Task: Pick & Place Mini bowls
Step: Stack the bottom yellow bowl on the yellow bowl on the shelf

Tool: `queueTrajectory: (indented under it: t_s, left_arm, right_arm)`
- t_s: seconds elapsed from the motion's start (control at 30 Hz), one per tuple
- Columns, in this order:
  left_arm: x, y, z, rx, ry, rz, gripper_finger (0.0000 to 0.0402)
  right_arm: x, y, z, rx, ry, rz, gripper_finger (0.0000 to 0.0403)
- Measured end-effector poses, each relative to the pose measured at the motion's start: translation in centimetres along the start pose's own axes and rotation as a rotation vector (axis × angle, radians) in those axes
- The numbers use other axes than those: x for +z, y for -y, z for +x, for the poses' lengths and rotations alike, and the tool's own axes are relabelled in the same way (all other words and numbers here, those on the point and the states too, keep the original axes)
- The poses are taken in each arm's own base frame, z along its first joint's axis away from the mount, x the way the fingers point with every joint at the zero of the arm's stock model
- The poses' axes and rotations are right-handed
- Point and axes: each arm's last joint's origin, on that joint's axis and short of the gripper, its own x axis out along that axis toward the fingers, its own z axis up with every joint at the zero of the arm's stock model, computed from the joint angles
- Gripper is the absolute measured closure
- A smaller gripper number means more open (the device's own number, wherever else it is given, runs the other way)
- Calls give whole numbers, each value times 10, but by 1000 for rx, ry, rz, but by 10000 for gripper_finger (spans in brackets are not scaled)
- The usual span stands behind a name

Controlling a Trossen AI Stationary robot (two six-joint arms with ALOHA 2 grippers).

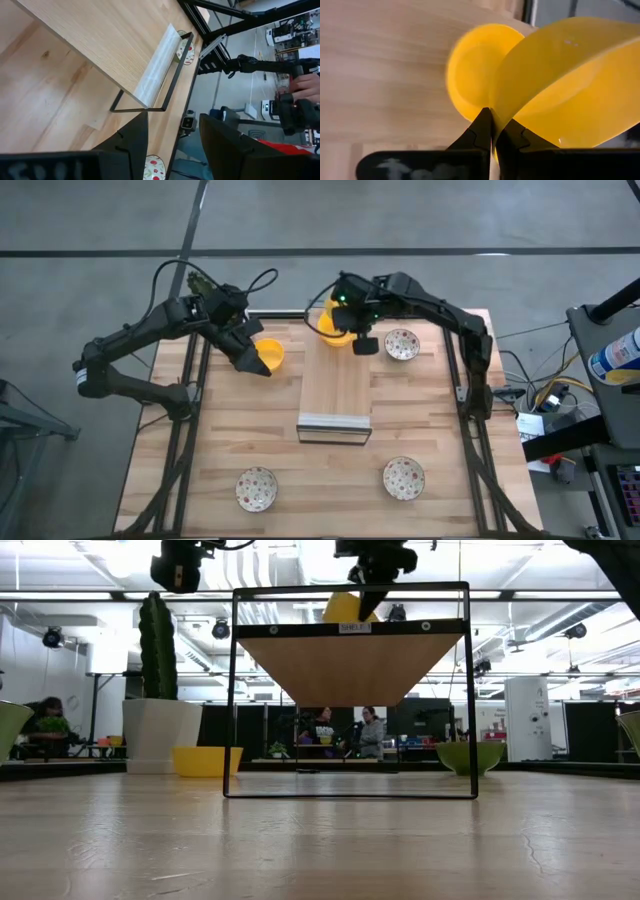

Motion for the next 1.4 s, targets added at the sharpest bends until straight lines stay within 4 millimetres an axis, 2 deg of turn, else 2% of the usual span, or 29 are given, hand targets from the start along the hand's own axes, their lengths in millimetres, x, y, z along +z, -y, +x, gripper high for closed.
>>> queueTrajectory:
  t_s: [0.13, 0.3, 0.5, 0.93, 1.13, 1.4]
  left_arm:
    - [0, 0, 0, 0, 0, 2, 234]
    - [0, 0, 0, 0, -1, 5, 234]
    - [-2, 1, -2, -6, 0, 10, 234]
    - [-4, 2, -4, -12, 0, 28, 234]
    - [-4, 3, -4, -16, -2, 37, 234]
    - [-5, 4, -5, -44, -17, 62, 234]
  right_arm:
    - [5, -8, 5, 12, -27, -104, 394]
    - [9, -13, 29, 45, -115, -157, 394]
    - [10, -12, 46, -37, -247, -203, 394]
    - [21, -26, 51, -17, -206, -266, 394]
    - [27, -23, 54, -56, -150, -170, 394]
    - [26, -24, 54, -54, -159, -135, 388]
